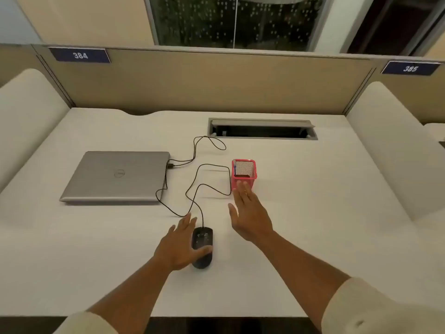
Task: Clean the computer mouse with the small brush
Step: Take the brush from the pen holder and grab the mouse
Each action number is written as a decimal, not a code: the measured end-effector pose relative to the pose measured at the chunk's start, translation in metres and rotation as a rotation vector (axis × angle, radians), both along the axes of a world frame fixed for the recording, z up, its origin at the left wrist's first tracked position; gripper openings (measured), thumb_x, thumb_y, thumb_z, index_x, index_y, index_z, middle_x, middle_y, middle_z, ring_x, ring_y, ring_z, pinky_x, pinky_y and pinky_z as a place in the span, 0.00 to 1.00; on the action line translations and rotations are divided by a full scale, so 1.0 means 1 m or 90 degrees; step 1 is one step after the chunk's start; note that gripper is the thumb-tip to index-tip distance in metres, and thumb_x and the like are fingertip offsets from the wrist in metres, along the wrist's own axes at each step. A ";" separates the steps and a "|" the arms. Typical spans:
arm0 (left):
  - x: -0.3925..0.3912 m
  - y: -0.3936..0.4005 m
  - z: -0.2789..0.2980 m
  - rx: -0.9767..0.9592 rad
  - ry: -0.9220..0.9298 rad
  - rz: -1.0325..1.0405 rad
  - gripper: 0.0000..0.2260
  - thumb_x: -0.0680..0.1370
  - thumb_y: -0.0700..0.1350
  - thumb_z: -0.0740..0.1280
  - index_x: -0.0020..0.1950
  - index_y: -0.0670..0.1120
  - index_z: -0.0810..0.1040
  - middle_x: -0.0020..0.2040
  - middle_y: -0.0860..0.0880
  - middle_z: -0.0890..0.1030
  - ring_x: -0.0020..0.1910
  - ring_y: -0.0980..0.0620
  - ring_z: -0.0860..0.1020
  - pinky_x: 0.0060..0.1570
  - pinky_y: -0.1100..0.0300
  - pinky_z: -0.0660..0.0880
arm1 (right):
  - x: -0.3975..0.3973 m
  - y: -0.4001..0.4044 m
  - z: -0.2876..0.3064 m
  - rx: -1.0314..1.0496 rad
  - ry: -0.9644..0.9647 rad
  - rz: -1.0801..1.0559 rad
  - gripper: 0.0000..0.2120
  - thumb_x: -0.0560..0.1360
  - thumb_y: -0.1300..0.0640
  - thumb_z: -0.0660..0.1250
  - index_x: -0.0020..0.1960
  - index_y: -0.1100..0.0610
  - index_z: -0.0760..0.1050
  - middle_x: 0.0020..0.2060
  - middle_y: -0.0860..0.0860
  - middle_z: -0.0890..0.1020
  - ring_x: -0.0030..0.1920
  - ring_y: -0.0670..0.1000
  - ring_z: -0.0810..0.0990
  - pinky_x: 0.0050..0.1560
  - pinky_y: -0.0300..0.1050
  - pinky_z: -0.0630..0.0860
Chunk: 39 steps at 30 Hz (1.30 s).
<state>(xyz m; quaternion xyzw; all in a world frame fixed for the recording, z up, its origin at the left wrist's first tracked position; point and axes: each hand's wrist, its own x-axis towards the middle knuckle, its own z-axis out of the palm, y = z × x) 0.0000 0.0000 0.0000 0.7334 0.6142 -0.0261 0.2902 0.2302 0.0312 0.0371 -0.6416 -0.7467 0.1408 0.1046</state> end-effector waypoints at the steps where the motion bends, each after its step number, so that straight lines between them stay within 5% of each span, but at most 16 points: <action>1: -0.001 -0.001 -0.003 -0.028 -0.004 -0.012 0.54 0.67 0.80 0.59 0.82 0.53 0.43 0.82 0.54 0.40 0.81 0.49 0.46 0.77 0.49 0.50 | 0.001 0.004 0.002 0.025 0.009 -0.010 0.27 0.84 0.48 0.52 0.80 0.58 0.55 0.80 0.53 0.53 0.80 0.52 0.48 0.77 0.48 0.52; 4: -0.002 -0.004 -0.009 -0.055 0.019 -0.042 0.63 0.58 0.82 0.65 0.82 0.53 0.42 0.82 0.54 0.40 0.80 0.51 0.43 0.77 0.51 0.45 | 0.005 0.019 0.013 0.077 0.052 -0.058 0.22 0.82 0.52 0.59 0.73 0.60 0.68 0.70 0.57 0.73 0.70 0.58 0.71 0.64 0.52 0.72; 6: -0.001 -0.004 -0.013 -0.060 0.019 -0.054 0.65 0.56 0.81 0.67 0.82 0.53 0.41 0.82 0.54 0.40 0.80 0.50 0.43 0.77 0.51 0.46 | 0.006 0.030 0.018 0.100 0.074 -0.089 0.19 0.80 0.54 0.61 0.69 0.59 0.72 0.62 0.57 0.78 0.60 0.59 0.77 0.54 0.52 0.76; 11: -0.001 0.001 -0.019 -0.040 0.020 -0.069 0.63 0.59 0.76 0.72 0.82 0.52 0.43 0.82 0.53 0.40 0.80 0.51 0.41 0.77 0.51 0.44 | 0.011 0.069 0.031 0.084 0.158 -0.212 0.14 0.79 0.55 0.62 0.63 0.58 0.74 0.57 0.56 0.78 0.58 0.58 0.75 0.52 0.51 0.73; 15: -0.005 0.005 -0.024 -0.042 0.022 -0.098 0.65 0.57 0.77 0.71 0.82 0.52 0.41 0.81 0.54 0.39 0.80 0.50 0.39 0.78 0.48 0.44 | 0.016 0.096 0.031 0.064 0.162 -0.239 0.18 0.79 0.57 0.62 0.68 0.56 0.73 0.63 0.52 0.78 0.64 0.55 0.71 0.57 0.52 0.74; 25: -0.018 0.004 -0.037 -0.005 -0.047 -0.107 0.62 0.59 0.76 0.71 0.82 0.53 0.45 0.82 0.56 0.42 0.80 0.54 0.40 0.78 0.53 0.41 | 0.005 0.138 0.020 0.004 0.141 -0.239 0.17 0.78 0.46 0.64 0.64 0.50 0.77 0.55 0.50 0.81 0.62 0.54 0.71 0.49 0.47 0.70; 31: -0.018 0.002 -0.035 0.009 -0.081 -0.081 0.60 0.57 0.76 0.72 0.80 0.55 0.49 0.82 0.56 0.47 0.80 0.54 0.44 0.78 0.53 0.44 | 0.001 0.145 0.012 0.036 0.095 -0.244 0.12 0.79 0.54 0.61 0.55 0.54 0.81 0.49 0.52 0.81 0.56 0.55 0.73 0.43 0.46 0.69; 39: -0.016 0.002 -0.031 0.022 -0.108 -0.036 0.59 0.56 0.73 0.75 0.79 0.55 0.52 0.81 0.56 0.52 0.80 0.49 0.50 0.78 0.53 0.50 | 0.010 0.144 0.009 0.023 0.021 -0.222 0.12 0.77 0.58 0.60 0.57 0.57 0.79 0.48 0.54 0.81 0.55 0.56 0.73 0.42 0.47 0.69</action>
